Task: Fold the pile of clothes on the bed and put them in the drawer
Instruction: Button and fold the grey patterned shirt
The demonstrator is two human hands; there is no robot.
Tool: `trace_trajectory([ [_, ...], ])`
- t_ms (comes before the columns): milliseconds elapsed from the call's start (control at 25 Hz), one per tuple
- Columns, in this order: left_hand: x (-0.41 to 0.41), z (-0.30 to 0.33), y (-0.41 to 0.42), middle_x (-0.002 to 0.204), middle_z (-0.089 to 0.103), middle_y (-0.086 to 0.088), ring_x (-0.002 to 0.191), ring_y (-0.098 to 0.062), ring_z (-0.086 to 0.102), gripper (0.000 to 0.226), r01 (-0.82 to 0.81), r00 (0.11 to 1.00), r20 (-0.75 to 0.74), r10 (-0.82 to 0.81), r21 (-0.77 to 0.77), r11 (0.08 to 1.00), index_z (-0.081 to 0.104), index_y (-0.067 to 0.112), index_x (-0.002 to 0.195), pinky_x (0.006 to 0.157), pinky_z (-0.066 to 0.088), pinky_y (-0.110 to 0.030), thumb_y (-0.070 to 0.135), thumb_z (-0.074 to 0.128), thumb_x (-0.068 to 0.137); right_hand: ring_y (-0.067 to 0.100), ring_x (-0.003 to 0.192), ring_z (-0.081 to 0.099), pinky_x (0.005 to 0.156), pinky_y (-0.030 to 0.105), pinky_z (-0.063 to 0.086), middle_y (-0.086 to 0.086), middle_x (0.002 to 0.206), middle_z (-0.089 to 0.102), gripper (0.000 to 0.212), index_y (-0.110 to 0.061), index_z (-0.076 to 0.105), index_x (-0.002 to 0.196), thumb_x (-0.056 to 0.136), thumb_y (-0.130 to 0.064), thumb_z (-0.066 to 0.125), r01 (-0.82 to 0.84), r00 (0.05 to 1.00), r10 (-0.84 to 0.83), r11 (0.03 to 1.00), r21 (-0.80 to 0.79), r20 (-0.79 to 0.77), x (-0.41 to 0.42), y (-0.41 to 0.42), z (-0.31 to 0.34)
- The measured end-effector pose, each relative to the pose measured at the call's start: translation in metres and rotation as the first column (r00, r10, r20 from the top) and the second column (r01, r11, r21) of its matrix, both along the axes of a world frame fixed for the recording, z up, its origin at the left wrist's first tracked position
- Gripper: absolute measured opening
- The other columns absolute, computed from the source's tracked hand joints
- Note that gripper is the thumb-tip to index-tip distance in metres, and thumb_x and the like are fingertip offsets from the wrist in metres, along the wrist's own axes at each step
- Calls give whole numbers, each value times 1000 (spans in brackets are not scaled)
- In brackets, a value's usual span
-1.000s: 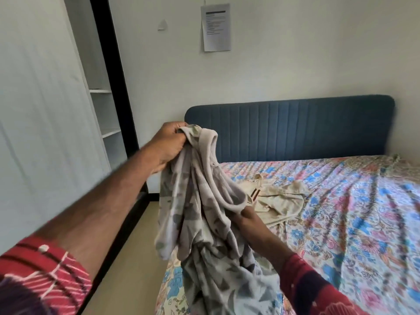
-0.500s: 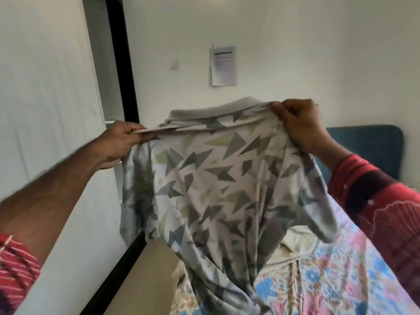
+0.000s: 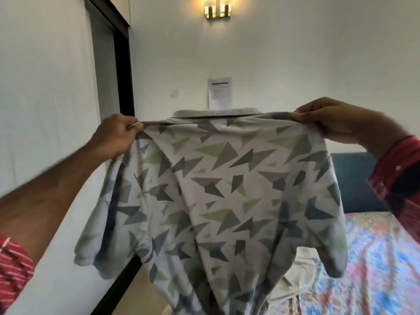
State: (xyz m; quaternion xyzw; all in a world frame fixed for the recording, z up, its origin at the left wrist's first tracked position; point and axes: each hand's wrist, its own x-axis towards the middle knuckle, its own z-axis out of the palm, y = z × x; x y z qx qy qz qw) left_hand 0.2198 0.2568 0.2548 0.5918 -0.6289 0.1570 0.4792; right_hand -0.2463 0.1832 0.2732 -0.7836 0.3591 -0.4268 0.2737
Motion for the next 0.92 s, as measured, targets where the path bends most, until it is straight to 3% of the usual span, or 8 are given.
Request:
trace_trajectory([
  [80,-6,8,-1,93,69,-10,91,-32,61,19,-63,997,-27,67,112,992,72,16,87,81,47,-35,20,59,99,31,89,63,72,33,53,12,90,70,23,-2,76,100,101,-21,63,204,948,-232,968,-145,-217,7,-1,6],
  [160,-15,11,-4,104,69,-11,98,-35,63,15,-135,985,-69,156,250,959,76,14,104,85,50,-35,21,65,96,38,107,64,86,38,52,16,104,73,21,-14,79,104,99,-28,65,499,746,-623,756,-423,-234,17,-15,3],
  [320,-39,5,-7,75,61,-9,50,-19,58,12,178,755,-655,-39,148,973,64,7,97,40,40,-21,15,57,102,41,93,68,85,51,58,14,91,76,24,-25,78,85,89,-31,54,708,698,-571,639,-299,433,45,-14,-21],
  [400,-48,-1,-7,89,71,-9,62,-14,69,16,300,621,-741,-256,-77,951,67,9,106,48,55,-23,11,51,105,37,91,70,84,48,57,15,97,77,25,-21,76,97,93,-26,52,723,688,-529,561,-404,497,56,-3,-41],
  [480,-51,-10,-6,113,74,-2,86,-12,70,27,251,751,-583,-310,-183,951,69,20,125,80,61,-29,14,57,102,34,112,66,100,42,52,16,124,71,35,-14,66,130,100,-18,49,705,701,-551,439,-558,452,63,10,-64],
  [600,-61,-31,3,155,46,4,134,-13,51,79,303,893,-325,-310,-73,950,20,30,161,114,41,-34,15,62,96,31,144,42,124,40,25,18,156,45,60,-7,31,159,102,-15,45,642,715,-600,360,-677,360,67,26,-90],
  [760,-81,-53,22,163,32,-9,137,-26,47,111,188,981,-28,-191,-66,980,-21,45,155,106,44,-34,21,69,95,27,155,25,129,43,11,12,168,24,76,-13,10,164,97,-13,46,640,697,-635,340,-689,334,60,57,-89],
  [920,-89,-56,51,159,37,-20,139,-39,43,106,-25,972,212,103,-341,940,-9,20,163,114,40,-50,34,69,92,26,154,26,129,34,3,11,167,28,78,-13,12,164,96,-11,49,647,664,-657,266,-715,356,39,92,-81],
])
